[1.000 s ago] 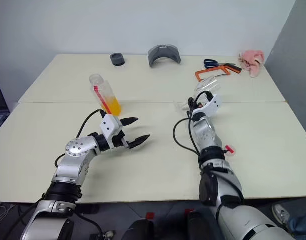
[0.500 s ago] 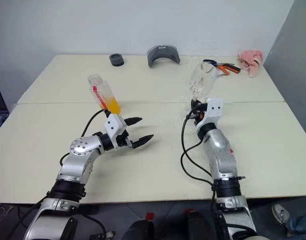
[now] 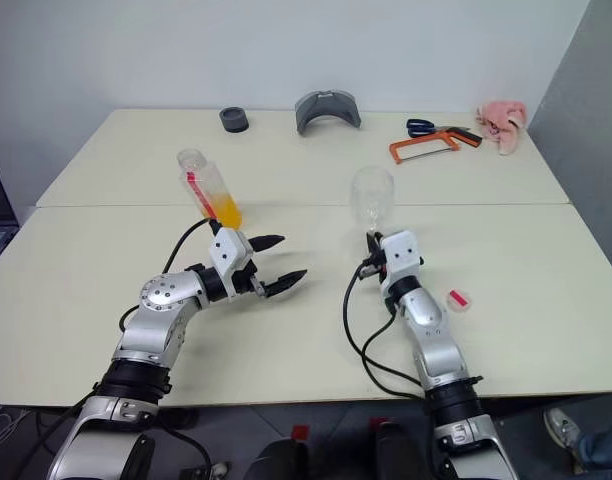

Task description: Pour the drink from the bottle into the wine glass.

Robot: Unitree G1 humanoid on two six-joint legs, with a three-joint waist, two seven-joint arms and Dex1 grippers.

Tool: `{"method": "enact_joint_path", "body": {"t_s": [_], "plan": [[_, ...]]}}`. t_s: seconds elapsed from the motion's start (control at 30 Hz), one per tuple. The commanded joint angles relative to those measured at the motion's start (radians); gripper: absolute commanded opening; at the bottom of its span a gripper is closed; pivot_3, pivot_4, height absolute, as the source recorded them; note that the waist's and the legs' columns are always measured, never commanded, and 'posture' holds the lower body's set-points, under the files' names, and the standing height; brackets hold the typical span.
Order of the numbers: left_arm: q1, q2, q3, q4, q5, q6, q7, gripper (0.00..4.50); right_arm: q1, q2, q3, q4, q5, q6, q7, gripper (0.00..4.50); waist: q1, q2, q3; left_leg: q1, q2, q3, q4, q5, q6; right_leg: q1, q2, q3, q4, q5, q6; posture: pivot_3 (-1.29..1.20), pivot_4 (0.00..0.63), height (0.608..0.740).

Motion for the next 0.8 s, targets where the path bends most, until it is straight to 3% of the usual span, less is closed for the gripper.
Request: {"method": "enact_joint_path", "body": {"t_s": [0.03,0.37,0.8], "plan": [[0.003,0.013,0.011,-0.051,-0.014,0.001,-0.004,4.50,0.003,-0.003,0.015,-0.006,-0.023,-0.049,0.009,0.13,0.000,0.000,0.000,0.000,0.000,0.000,0.000,0.000,0.000,0.000,0.000,0.000,0.000,0.000,0.000,0.00,0.150,0.740],[-0.020,0.034,0.048,-0.032,-0.025,0.018,0.016,4.50,-0.100,0.031,-0.011,0.066,0.010,-0.090,0.031,0.13,-0.001,0.000,0.000,0.001,0.000,0.000,0.000,0.000,0.000,0.001,0.000,0.000,0.000,0.000,0.000,0.00,0.150,0.740],[-0.015,0.084,0.117,-0.067,-0.061,0.084,0.037,4.50,-0.257,0.068,-0.010,0.369,0.012,-0.201,0.096,0.13,-0.001,0.000,0.000,0.001,0.000,-0.001,0.000,0.001,-0.002,0.001,0.000,0.000,0.000,0.000,0.000,0.00,0.150,0.740]]}}
